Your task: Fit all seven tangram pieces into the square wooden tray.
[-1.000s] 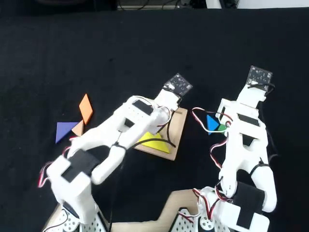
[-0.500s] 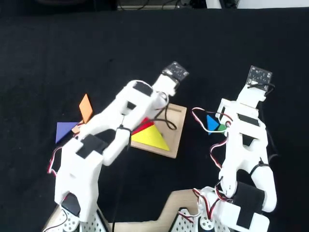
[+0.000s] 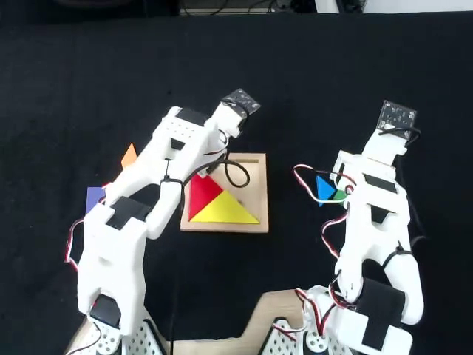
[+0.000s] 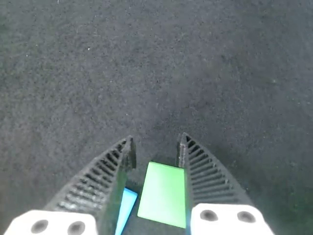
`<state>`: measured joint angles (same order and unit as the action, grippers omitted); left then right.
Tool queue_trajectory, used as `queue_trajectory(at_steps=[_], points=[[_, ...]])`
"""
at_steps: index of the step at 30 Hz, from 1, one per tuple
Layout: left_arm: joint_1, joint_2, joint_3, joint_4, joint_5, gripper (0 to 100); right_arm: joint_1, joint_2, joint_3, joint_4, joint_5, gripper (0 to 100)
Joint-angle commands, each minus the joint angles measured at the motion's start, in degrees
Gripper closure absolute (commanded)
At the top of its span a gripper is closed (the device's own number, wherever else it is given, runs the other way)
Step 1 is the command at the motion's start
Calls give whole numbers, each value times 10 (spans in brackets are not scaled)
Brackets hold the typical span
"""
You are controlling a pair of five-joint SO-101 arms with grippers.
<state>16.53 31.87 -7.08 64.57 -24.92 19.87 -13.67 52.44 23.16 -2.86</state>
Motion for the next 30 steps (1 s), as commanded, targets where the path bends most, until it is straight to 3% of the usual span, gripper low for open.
queue_trajectory(at_steps=[1, 9, 19, 26, 30], points=[[-7, -5, -21, 33, -4, 970, -11, -5, -8, -11, -4, 851], [-5, -85, 26, 37, -1, 970, -11, -5, -7, -11, -4, 851], [-25, -270, 128, -15, -2, 970, -11, -5, -7, -11, -4, 851], [-127, -514, 167, 14, -1, 968, -19, -5, -7, -8, -4, 851], [-195, -644, 239, 55, -1, 958, -47, -5, -5, -7, 42, 851]])
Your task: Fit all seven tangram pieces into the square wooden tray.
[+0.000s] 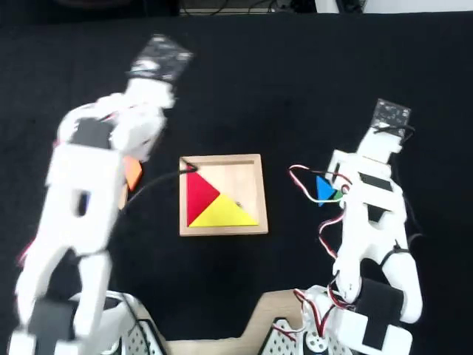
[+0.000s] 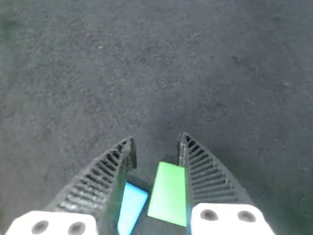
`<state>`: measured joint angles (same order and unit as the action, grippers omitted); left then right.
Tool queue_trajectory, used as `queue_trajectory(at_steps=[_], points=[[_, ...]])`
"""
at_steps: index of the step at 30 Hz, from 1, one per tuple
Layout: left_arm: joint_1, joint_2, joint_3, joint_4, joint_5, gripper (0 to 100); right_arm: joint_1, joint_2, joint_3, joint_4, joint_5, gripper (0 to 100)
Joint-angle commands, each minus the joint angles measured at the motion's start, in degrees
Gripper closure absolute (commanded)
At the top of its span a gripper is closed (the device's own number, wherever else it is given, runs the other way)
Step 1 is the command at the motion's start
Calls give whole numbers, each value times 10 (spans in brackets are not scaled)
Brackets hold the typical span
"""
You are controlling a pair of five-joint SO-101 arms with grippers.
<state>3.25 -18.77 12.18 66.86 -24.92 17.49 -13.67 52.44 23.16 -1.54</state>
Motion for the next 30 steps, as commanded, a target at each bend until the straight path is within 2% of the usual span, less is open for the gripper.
queue_trajectory(at_steps=[1, 5, 8, 11, 15, 17, 20, 23, 27, 30], points=[[-80, -165, 71, 44, 1, 934, -34, -5, -4, -7, 40, 851], [-217, -235, 186, 27, 79, 808, -66, -5, -3, -6, 74, 851], [-321, -241, 272, -54, 40, 802, -69, -4, -2, -6, 77, 851], [-360, -228, 360, -140, -9, 802, -69, -4, 5, -6, 78, 851], [-335, -193, 411, -235, -13, 802, -69, -4, 7, -6, 79, 851], [-294, -166, 392, -229, 35, 801, -81, -4, 7, -7, 79, 851], [-224, -113, 334, -166, 158, 798, -90, -4, 9, -7, 80, 851], [-180, -48, 270, -128, 237, 798, -89, -1, 10, -7, 102, 851], [-167, 23, 222, -126, 258, 798, -90, -4, 15, -7, 111, 851], [-161, 76, 204, -153, 261, 801, -90, -4, 15, -7, 111, 851]])
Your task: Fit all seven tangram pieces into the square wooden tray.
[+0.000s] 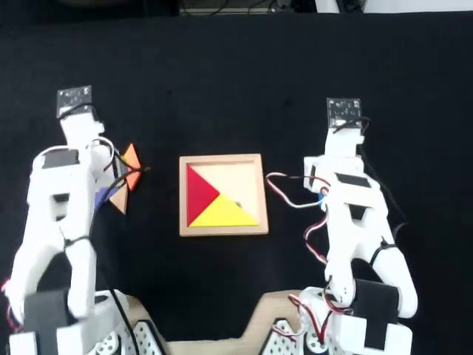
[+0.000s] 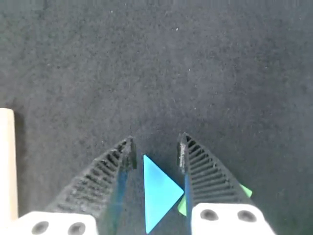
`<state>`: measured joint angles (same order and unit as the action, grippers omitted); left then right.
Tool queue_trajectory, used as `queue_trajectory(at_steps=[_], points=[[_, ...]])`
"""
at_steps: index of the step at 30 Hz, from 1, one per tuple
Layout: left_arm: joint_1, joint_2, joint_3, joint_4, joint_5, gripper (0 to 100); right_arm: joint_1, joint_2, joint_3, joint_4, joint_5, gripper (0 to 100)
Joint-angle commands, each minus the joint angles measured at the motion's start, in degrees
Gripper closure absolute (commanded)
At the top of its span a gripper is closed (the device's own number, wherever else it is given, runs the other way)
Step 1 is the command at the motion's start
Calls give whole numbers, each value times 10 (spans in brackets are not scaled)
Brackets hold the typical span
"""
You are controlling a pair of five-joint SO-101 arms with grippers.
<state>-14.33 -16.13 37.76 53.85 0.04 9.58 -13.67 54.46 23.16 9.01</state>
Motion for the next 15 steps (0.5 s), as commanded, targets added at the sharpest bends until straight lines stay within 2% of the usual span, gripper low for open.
queue_trajectory(at_steps=[1, 5, 9, 15], points=[[14, 70, -56, -33, 11, 802, -11, -4, -5, -7, 5, 851], [14, 141, -78, -73, 23, 802, -13, -4, -5, -7, 5, 851], [29, 182, -117, -72, 93, 800, -13, -4, -5, -7, 5, 851], [37, 208, -154, -77, 121, 798, -13, -4, -5, -7, 5, 851]])
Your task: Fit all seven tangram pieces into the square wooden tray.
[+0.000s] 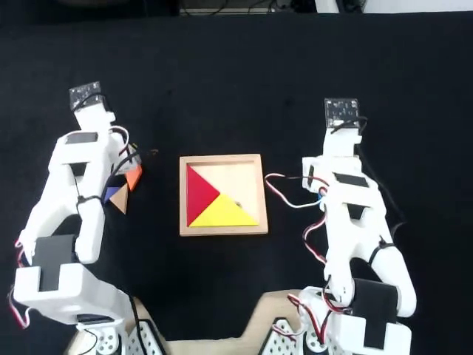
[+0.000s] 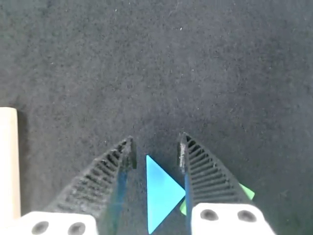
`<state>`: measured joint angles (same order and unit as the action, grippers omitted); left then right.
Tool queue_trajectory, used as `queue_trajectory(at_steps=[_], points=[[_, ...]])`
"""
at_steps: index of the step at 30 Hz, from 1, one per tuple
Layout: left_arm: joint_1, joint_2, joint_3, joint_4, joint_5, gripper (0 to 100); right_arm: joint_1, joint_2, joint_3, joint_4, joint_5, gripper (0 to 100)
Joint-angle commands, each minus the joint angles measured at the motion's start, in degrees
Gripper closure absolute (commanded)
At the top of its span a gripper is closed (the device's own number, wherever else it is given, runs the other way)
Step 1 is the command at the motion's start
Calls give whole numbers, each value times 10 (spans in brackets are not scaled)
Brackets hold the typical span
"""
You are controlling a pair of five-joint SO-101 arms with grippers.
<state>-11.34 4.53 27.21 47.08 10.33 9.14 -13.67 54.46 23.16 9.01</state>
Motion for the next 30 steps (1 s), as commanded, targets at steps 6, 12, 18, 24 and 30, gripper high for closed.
queue_trajectory(at_steps=[6, 12, 18, 24, 30], points=[[2, 38, -61, -5, 18, 802, -9, -4, -6, -7, 5, 851], [2, 59, -79, -12, 18, 802, -9, -4, -6, -7, 5, 851], [7, 93, -107, -12, 19, 802, -9, -4, -6, -7, 5, 851], [2, 116, -125, -4, 19, 802, -9, -4, -6, -7, 5, 851], [8, 39, -138, 51, 20, 802, -9, -4, -6, -7, 5, 851]])
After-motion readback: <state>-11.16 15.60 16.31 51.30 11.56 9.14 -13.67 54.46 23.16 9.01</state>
